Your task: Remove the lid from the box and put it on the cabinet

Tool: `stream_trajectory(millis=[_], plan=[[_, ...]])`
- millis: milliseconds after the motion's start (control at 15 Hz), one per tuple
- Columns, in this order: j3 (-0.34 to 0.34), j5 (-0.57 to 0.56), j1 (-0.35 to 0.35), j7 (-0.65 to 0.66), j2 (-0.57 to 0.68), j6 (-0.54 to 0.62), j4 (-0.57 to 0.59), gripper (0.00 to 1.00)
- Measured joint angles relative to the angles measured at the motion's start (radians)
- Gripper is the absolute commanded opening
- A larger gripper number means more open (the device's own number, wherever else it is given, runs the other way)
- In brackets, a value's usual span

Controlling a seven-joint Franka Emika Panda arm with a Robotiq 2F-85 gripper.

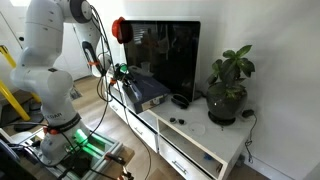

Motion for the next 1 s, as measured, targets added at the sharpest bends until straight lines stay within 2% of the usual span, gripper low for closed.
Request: stream_trajectory(millis=[600, 1000], plan=[[0.005, -0.012, 0.061, 0.016, -0.028, -0.140, -0.017, 0.00], [0.008, -0.070, 0.089, 0.105, -0.056, -0.222, -0.040, 0.00]])
